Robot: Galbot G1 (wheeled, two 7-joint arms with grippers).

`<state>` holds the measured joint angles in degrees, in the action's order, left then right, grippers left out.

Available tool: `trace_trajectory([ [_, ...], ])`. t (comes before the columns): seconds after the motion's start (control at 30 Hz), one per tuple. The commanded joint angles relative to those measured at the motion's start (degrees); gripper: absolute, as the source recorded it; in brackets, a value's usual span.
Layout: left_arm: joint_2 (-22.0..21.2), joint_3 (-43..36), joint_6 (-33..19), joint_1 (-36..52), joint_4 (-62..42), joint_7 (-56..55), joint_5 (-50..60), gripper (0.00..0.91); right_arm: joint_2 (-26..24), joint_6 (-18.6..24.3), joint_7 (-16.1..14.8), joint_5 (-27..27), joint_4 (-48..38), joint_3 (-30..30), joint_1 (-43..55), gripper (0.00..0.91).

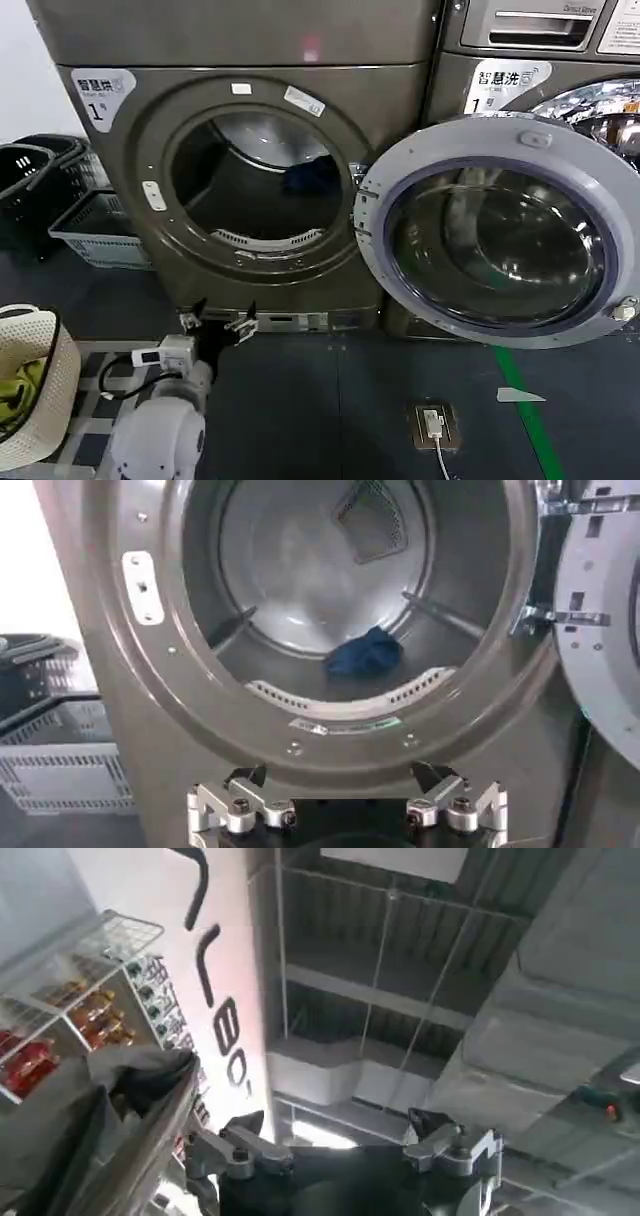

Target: Grasp the clothes from the dryer.

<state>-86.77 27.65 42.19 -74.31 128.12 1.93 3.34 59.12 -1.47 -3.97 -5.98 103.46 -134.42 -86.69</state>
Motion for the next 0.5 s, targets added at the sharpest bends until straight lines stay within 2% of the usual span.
trace_trajectory([
  [0.03,0.0,0.1,2.8,0.0,0.0,0.1,0.0,0.907,0.0,0.0,0.1,-0.2,-0.1,-0.3,-0.2,0.907],
  [0.5,-0.1,-0.6,2.8,1.0,-0.4,0.7,1.2,0.907,0.3,-0.2,0.2,-0.3,-0.5,-1.8,-1.1,0.907],
])
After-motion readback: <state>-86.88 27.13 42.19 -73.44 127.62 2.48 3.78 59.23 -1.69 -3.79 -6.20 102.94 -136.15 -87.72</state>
